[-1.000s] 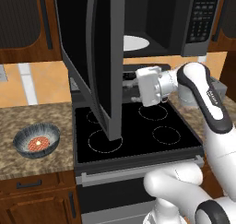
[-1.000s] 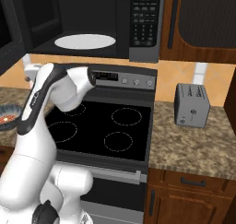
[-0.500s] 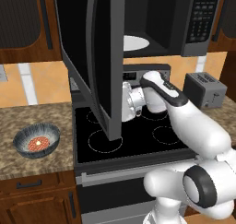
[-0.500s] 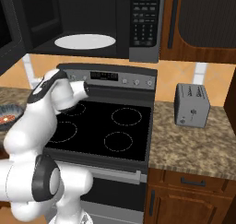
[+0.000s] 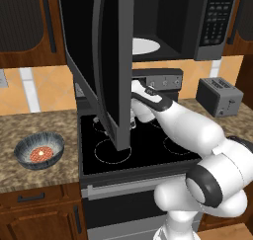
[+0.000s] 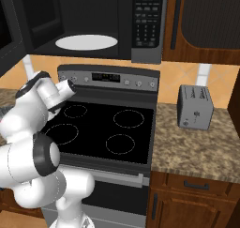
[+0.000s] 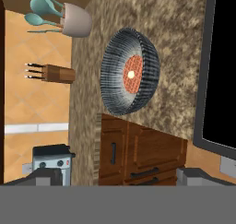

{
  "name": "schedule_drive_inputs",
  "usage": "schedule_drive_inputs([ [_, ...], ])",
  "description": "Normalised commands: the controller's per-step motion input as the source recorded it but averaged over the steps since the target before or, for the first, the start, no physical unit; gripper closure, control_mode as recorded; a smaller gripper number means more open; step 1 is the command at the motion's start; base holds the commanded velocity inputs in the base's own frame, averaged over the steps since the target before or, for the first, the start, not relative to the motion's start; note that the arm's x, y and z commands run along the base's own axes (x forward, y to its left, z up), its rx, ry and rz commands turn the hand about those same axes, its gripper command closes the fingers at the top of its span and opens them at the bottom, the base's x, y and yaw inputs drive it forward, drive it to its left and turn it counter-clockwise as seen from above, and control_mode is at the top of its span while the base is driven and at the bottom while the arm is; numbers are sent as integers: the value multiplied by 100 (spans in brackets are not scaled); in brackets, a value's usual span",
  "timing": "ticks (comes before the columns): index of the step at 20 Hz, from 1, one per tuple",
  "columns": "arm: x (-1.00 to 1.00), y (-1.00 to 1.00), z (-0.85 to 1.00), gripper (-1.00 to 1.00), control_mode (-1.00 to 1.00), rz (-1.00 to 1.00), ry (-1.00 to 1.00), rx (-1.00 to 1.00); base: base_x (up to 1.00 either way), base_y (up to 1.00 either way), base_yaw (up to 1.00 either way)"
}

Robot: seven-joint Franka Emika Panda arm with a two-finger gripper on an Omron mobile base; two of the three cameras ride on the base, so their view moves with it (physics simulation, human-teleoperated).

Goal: Open the microwave, place the bowl with waffle inside the microwave, then close the microwave door and turn it on.

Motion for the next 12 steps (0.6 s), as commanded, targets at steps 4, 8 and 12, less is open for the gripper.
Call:
schedule_drive_inputs([
  [4,0,44,-47,-100,-100,9,9,-15,0,0,0],
  [8,7,29,-51,-100,-100,4,4,-5,0,0,0],
  [12,8,19,-28,-100,-100,2,0,0,0,0,0],
])
